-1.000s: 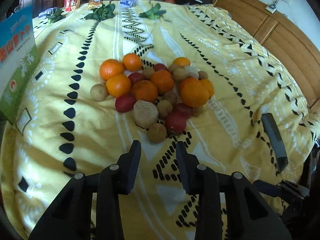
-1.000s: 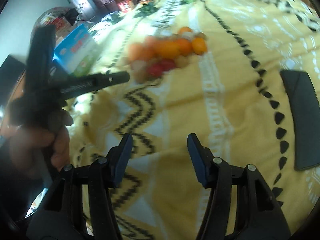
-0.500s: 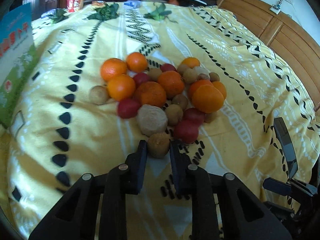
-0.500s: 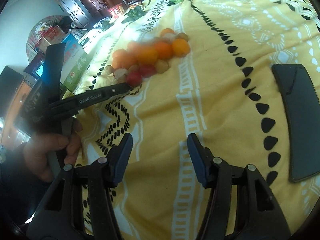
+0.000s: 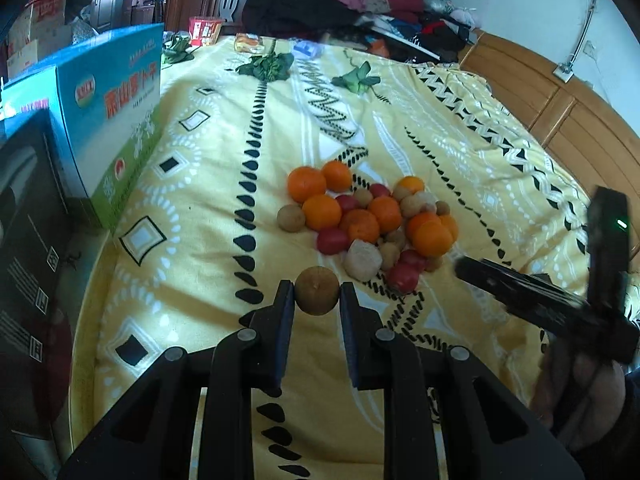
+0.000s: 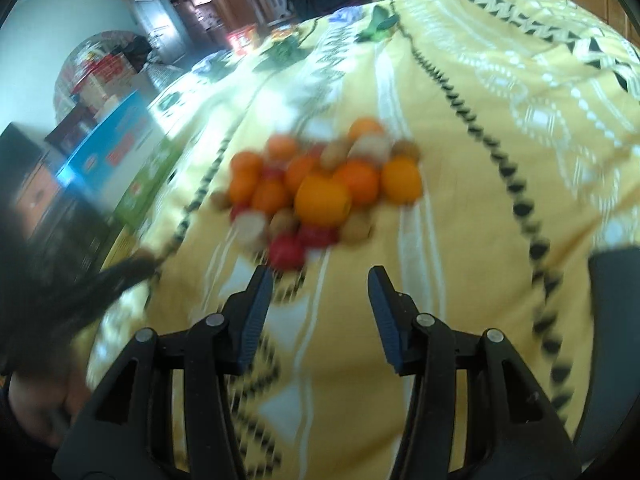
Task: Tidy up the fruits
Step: 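Grasp a brown kiwi with the left gripper, then grasp a large orange with the right gripper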
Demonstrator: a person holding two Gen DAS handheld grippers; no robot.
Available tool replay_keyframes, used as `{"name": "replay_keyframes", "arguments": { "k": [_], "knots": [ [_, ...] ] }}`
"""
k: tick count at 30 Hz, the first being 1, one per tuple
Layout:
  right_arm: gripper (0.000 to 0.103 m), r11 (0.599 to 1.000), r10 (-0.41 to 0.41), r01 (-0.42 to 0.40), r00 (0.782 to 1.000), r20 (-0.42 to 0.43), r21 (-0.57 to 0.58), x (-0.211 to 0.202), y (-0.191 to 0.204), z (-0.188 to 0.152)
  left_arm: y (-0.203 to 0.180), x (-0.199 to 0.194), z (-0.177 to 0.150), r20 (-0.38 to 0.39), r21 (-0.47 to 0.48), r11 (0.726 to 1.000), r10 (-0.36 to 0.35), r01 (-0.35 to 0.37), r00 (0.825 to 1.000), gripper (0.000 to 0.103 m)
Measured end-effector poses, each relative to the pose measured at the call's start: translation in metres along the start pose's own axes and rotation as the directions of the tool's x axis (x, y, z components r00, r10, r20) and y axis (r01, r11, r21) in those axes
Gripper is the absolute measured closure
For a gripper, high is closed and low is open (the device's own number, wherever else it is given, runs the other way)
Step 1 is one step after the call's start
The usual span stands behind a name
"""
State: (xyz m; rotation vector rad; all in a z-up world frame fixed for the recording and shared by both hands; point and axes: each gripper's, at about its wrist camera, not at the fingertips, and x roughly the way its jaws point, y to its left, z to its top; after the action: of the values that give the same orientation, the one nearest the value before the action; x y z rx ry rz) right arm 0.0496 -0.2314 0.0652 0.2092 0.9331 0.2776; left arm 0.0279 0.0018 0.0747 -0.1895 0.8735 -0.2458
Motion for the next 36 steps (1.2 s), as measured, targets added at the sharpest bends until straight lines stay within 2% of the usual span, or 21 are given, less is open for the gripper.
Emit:
{"name": "replay_keyframes", "arguments": {
  "k": [4,10,11,13,19,25,36],
  "knots": [
    [0.050,0.999,-0.032,0.032,0.999,-0.010,-0.035,0.018,0.010,0.019,-0.001,-0.006,0.005,0.012,-0.001,1.000,-0.001,0.001,1.000,0.080],
    [0.052,0.992,-0.102,0.098,0.994,-0.048,-0.075,0.040,0.014,0.023,-0.002,-0.008,0.007,0.005,-0.004,1.000,0.009,-0.009,1.000,0.080],
    [0.060,0.991,-0.111,0.107,0.992,-0.052,-0.076,0.042,0.014,0.022,-0.001,-0.009,0.007,0.004,-0.007,1.000,0.011,-0.011,1.000,0.080],
    [0.063,0.991,-0.110,0.105,0.992,-0.054,-0.078,0.040,0.014,0.019,-0.002,-0.014,0.008,0.011,-0.007,1.000,0.014,-0.014,1.000,0.080],
    [0.064,0.991,-0.078,0.077,0.997,-0.003,-0.108,0.004,0.032,0.013,-0.008,-0.039,0.009,0.050,0.008,1.000,0.018,-0.018,0.999,0.080],
    [0.064,0.975,-0.076,0.089,0.995,0.070,-0.204,-0.043,0.074,0.006,-0.011,-0.080,0.013,0.116,0.017,0.999,0.027,-0.029,0.993,0.080],
    [0.064,0.940,-0.043,0.105,0.980,0.193,-0.326,-0.104,0.140,0.010,0.012,-0.171,0.019,0.262,-0.028,0.998,0.065,-0.060,0.963,0.080]
  ]
}}
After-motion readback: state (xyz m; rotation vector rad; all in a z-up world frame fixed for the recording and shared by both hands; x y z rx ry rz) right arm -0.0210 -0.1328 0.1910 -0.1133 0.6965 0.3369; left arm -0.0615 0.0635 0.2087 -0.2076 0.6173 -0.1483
